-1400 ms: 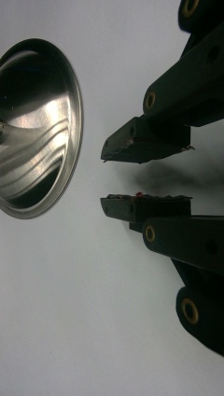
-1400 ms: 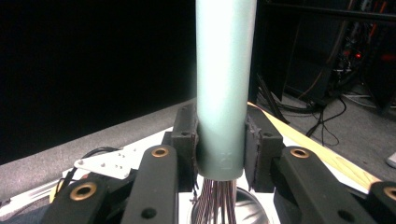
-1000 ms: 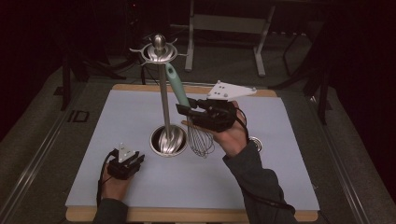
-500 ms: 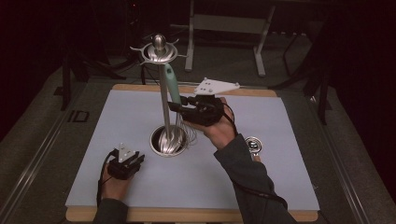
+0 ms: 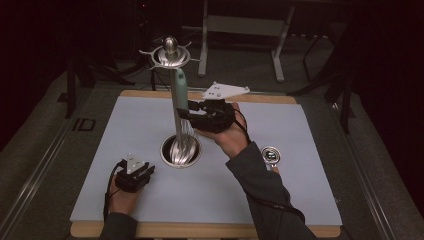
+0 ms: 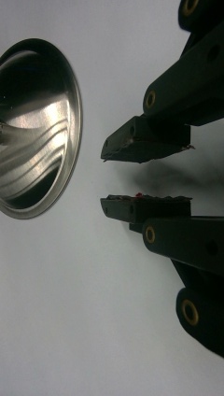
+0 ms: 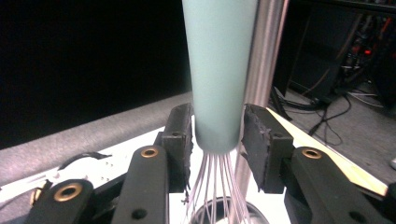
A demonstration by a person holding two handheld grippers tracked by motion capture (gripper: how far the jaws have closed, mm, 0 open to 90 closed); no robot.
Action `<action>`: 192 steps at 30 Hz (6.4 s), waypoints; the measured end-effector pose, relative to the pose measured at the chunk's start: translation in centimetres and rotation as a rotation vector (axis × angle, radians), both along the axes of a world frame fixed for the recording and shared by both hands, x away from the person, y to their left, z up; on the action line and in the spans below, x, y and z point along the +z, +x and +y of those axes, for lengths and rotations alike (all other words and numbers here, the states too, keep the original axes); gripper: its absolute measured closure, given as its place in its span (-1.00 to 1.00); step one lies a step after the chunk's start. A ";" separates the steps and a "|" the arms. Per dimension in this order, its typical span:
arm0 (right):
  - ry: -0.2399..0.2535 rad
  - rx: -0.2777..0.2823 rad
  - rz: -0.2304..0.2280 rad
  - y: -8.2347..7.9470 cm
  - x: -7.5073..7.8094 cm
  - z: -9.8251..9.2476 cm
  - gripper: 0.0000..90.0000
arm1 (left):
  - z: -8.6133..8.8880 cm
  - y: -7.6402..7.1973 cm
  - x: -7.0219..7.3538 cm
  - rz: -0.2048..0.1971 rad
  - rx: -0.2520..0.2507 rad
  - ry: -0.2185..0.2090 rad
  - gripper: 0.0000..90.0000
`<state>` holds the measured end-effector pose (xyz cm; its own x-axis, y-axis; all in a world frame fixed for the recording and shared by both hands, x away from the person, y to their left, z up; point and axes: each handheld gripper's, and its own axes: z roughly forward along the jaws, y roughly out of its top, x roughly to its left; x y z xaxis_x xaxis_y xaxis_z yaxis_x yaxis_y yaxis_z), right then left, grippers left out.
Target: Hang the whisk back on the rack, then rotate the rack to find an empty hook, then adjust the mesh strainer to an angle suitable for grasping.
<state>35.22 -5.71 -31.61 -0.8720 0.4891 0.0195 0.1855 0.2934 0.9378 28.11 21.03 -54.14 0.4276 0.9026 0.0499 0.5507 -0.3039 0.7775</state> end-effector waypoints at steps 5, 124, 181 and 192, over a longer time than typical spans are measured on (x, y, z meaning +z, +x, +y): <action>-0.003 -0.014 0.003 -0.1 0.0 -0.5 0.37 | 0.0 0.0 0.0 0.000 0.003 -0.003 0.58; -0.202 -0.333 0.336 -3.1 -17.5 -17.3 0.18 | -0.1 5.9 26.1 -0.689 -0.056 -0.550 1.00; -0.235 -0.384 0.323 -2.8 -17.4 -18.8 0.15 | 2.9 -0.2 1.1 -0.090 0.045 -0.238 0.67; -0.257 -0.386 0.312 -2.9 -17.3 -18.7 0.14 | 2.9 0.0 0.3 -0.063 0.080 -0.193 0.51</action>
<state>32.31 -24.39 -48.96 -0.6007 0.7949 0.0855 0.5820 0.3615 0.7285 28.13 23.94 -53.87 0.3561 0.9288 -0.1024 0.5153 -0.1037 0.8507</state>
